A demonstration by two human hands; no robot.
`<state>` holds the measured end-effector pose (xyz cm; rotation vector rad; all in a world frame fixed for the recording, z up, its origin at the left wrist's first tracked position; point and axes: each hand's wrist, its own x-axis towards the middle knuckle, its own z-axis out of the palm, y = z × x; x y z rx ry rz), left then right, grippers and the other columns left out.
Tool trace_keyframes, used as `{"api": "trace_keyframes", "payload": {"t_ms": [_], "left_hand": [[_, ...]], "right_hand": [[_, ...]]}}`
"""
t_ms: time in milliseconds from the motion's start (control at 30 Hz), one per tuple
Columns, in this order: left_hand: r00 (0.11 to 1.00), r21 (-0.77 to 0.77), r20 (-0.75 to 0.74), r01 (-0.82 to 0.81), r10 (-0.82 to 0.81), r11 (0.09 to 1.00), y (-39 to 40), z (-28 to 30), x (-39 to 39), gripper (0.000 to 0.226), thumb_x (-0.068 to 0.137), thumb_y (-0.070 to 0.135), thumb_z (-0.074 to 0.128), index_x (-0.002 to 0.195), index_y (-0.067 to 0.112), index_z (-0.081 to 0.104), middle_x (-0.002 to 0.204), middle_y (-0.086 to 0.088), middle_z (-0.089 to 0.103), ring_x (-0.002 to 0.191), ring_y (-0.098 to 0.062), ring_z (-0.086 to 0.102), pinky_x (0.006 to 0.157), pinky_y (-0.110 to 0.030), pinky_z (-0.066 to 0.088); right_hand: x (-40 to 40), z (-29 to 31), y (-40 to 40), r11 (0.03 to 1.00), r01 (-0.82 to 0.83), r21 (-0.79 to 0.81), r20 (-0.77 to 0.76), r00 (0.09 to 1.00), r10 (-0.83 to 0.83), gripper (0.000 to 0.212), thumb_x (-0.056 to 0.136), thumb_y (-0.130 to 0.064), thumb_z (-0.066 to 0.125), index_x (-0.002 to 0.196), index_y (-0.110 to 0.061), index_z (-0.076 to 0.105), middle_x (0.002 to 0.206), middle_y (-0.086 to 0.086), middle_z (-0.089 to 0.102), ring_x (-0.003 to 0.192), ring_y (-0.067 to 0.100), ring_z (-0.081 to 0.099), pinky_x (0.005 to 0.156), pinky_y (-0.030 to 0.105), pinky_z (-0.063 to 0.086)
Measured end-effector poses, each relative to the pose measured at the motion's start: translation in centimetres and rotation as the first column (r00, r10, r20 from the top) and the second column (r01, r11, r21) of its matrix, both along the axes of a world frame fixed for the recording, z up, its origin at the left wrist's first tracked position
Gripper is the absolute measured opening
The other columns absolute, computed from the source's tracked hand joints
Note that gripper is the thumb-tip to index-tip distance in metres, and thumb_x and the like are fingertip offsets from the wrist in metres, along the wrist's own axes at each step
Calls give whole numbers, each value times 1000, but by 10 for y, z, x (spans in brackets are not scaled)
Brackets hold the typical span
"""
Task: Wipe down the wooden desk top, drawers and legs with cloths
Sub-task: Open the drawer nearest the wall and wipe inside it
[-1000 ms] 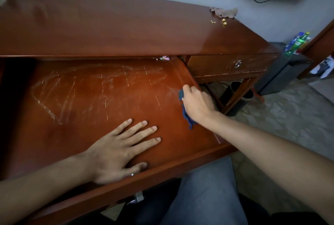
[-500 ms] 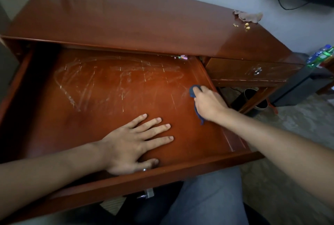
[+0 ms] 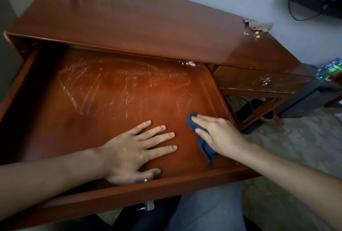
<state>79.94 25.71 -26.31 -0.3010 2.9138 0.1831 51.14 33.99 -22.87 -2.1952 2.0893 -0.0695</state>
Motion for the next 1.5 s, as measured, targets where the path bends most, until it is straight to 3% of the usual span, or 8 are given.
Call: {"api": "trace_keyframes", "payload": {"t_ms": [167,300,633,900,1167,1367,1433,1500], "left_hand": [[1000,-30,-27,5,-5,1000,0,1,0,69,104,69,13,158,44,-23,165,12,-34,148,-11,-40,123,-45,-21],[999,-50,-50,5,-7,999,-1,-1,0,70,104,69,12,159,43,-22,166,11,-32,150,-12,-38,123,-46,-19],[1000,27,2,0,0,1000,0,4,1,69,104,68,13,157,45,-24,162,14,-38,144,-7,-45,121,-45,-25],[1000,31,-12,-8,9,999,-1,1,-1,70,104,68,13,158,43,-23,163,12,-37,145,-7,-43,120,-45,-26],[997,68,-78,0,5,998,-2,-3,3,72,103,68,19,162,41,-12,167,13,-28,148,-6,-37,122,-42,-22],[995,57,-104,-2,8,998,-2,-5,2,72,103,69,19,162,40,-11,168,13,-26,150,-6,-35,123,-42,-20],[988,68,-156,0,10,998,-2,-8,5,71,104,68,22,164,39,0,171,12,-16,153,-7,-27,124,-42,-16],[973,52,-230,6,6,999,-3,-11,8,67,104,64,27,165,36,16,172,11,3,158,-9,-12,129,-44,-4]], "right_hand": [[-11,-4,-104,988,118,-98,-176,975,-134,26,106,-24,48,127,-14,60,120,8,67,108,32,66,86,41,54],[-18,-3,-150,967,208,-150,-237,942,-239,27,107,-26,44,127,-15,59,119,8,67,107,32,65,83,40,55],[5,-2,8,994,-110,-14,-172,979,106,47,101,-28,60,144,-9,57,141,15,62,120,30,66,95,44,58],[-10,-7,-112,955,183,-232,-194,954,-230,34,106,-25,49,136,-14,60,129,6,67,112,30,66,87,42,58],[5,-18,-18,941,-307,-144,-135,948,288,42,102,-27,57,142,-15,59,142,7,62,112,30,67,89,42,60],[3,-14,-90,960,132,-245,-399,889,-224,31,103,-19,46,129,-9,57,110,10,69,91,30,71,68,37,56],[17,-17,-89,954,92,-285,-425,880,-212,35,103,-24,44,133,-9,55,116,9,68,94,28,69,67,36,55],[37,-21,-65,962,-89,-258,-348,937,-7,42,104,-27,43,143,-13,49,134,5,62,102,26,63,70,37,57]]}}
